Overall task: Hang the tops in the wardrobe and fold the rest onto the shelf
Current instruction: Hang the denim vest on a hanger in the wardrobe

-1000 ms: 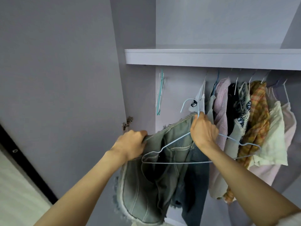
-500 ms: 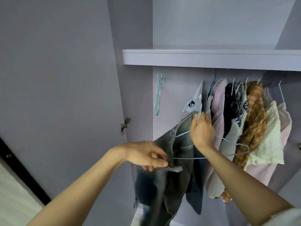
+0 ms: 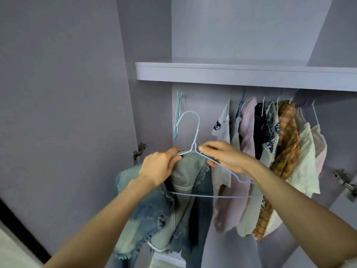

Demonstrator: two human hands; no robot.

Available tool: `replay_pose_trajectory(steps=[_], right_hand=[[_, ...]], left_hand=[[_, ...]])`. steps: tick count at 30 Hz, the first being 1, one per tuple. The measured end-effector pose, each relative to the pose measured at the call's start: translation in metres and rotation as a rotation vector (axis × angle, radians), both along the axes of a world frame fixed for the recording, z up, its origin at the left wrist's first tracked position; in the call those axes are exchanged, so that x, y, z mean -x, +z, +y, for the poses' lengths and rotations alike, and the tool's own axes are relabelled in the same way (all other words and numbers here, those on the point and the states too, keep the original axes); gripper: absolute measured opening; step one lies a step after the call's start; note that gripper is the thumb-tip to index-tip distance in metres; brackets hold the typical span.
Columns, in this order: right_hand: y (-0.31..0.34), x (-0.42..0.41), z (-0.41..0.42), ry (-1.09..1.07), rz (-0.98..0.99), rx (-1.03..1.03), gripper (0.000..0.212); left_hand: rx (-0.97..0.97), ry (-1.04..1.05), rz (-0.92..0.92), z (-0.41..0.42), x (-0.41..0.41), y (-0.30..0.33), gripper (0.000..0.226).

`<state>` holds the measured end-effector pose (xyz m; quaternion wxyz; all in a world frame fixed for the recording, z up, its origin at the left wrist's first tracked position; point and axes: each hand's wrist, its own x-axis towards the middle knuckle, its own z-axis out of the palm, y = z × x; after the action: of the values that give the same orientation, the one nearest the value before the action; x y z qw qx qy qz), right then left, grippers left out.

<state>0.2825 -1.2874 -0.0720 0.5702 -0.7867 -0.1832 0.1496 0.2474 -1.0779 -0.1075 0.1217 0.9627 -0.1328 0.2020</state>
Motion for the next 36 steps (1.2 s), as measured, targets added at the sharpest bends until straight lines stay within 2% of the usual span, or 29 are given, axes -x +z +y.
replay_pose_trajectory(steps=[4,7,9,11,12,14,18,21,23,25,28,32,34,36], right_hand=[[-0.004,-0.006,-0.011,0.056,0.212,0.030,0.025],[0.003,-0.011,-0.012,0.230,0.300,0.112,0.025],[0.007,-0.014,-0.009,0.263,0.144,0.420,0.016],[0.003,-0.019,-0.003,0.186,-0.135,0.790,0.021],[-0.001,-0.021,-0.002,0.116,-0.228,0.891,0.021],[-0.009,-0.025,-0.009,-0.038,-0.335,0.958,0.009],[-0.022,-0.032,-0.050,-0.223,-0.357,1.097,0.035],[-0.030,-0.037,-0.078,-0.353,-0.383,1.184,0.030],[-0.033,-0.036,-0.094,-0.404,-0.383,1.263,0.032],[-0.035,-0.035,-0.106,-0.437,-0.359,1.301,0.034],[-0.042,-0.034,-0.118,-0.414,-0.324,1.301,0.039],[-0.044,-0.032,-0.123,-0.380,-0.238,1.159,0.050],[-0.043,-0.032,-0.120,-0.418,-0.245,1.047,0.046],[-0.038,-0.030,-0.115,-0.469,-0.319,0.957,0.035]], left_hand=[[-0.008,-0.128,-0.065,0.004,0.006,0.013,0.035],[-0.029,-0.163,-0.074,0.005,0.011,0.018,0.034],[-0.060,-0.156,-0.025,0.005,0.014,0.018,0.034],[-0.086,-0.150,-0.023,0.003,0.017,0.017,0.034],[-0.089,-0.139,-0.045,0.002,0.017,0.017,0.033],[-0.101,-0.100,-0.103,0.006,0.015,0.018,0.032],[-0.265,0.025,-0.125,0.016,0.011,0.016,0.034],[-0.370,0.068,-0.111,0.010,0.012,0.018,0.030],[-0.396,-0.001,-0.179,0.004,0.012,0.022,0.014],[-0.349,0.002,-0.235,0.000,0.010,0.023,0.007],[-0.232,0.154,-0.124,-0.002,-0.001,0.019,0.026],[0.009,0.253,-0.105,-0.008,-0.009,0.017,0.028],[0.003,0.267,-0.085,-0.014,-0.011,0.010,0.027],[-0.090,0.262,-0.090,-0.023,-0.014,0.004,0.026]])
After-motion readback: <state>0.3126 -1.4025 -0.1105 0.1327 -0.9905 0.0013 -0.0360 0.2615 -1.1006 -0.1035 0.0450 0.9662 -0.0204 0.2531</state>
